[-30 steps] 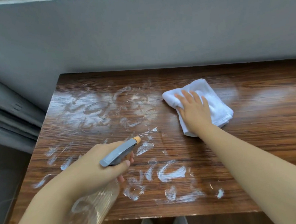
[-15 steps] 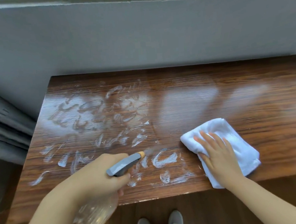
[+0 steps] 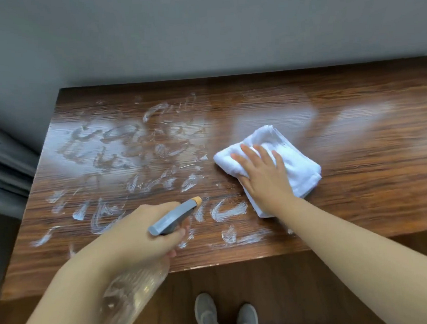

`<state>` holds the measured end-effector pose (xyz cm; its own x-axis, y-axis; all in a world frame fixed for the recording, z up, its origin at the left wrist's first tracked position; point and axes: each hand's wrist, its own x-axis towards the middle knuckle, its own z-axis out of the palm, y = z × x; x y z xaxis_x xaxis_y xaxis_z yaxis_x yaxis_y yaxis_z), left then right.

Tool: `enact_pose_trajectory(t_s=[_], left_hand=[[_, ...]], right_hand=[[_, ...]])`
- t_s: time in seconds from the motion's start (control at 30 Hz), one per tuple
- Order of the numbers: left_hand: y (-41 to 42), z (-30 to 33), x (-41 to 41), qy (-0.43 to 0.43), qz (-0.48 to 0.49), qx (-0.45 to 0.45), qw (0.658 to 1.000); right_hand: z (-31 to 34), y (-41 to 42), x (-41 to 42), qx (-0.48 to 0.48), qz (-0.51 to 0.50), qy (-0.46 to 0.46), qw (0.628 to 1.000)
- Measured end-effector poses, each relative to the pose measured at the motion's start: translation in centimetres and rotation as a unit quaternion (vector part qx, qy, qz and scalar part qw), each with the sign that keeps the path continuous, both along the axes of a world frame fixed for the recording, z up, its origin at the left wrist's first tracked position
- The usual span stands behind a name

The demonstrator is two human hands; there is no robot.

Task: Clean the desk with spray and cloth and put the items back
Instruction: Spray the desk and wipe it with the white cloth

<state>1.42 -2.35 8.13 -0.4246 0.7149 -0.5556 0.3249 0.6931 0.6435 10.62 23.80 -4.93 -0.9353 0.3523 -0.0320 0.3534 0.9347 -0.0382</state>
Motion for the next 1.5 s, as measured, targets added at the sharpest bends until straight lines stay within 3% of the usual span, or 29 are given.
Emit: enact_pose_trajectory(t_s=[0.2, 0.4, 0.63, 0.9, 1.13, 1.5], left_hand=[[0.2, -0.3, 3.3, 0.000, 0.050, 0.021, 0.999], [-1.4, -0.7, 6.6, -0.015, 0.092, 0.008, 0.996], [-2.7, -0.5, 8.5, -0.029, 0.094, 0.004, 0.995], [-3.8, 0.1, 6.7, -0.025, 0.100, 0.009, 0.995], [-4.9, 0.1, 5.3, -0.015, 0.121, 0.001, 0.993], [-3.1, -0.3, 6.7, -0.029, -0.006, -0.037, 0.999]], right_hand=[[0.3, 2.2, -0.5, -0.026, 0.015, 0.028, 0.999], [0.2, 3.2, 6.8, -0.024, -0.001, 0.037, 0.999], [0.0, -1.9, 12.7, -0.017, -0.012, 0.017, 1.000], [0.0, -4.1, 6.2, -0.019, 0.026, -0.021, 0.999], [0.1, -1.1, -0.3, -0.001, -0.012, -0.007, 1.000], [1.4, 4.1, 7.9, -0.057, -0.077, 0.038, 0.995]])
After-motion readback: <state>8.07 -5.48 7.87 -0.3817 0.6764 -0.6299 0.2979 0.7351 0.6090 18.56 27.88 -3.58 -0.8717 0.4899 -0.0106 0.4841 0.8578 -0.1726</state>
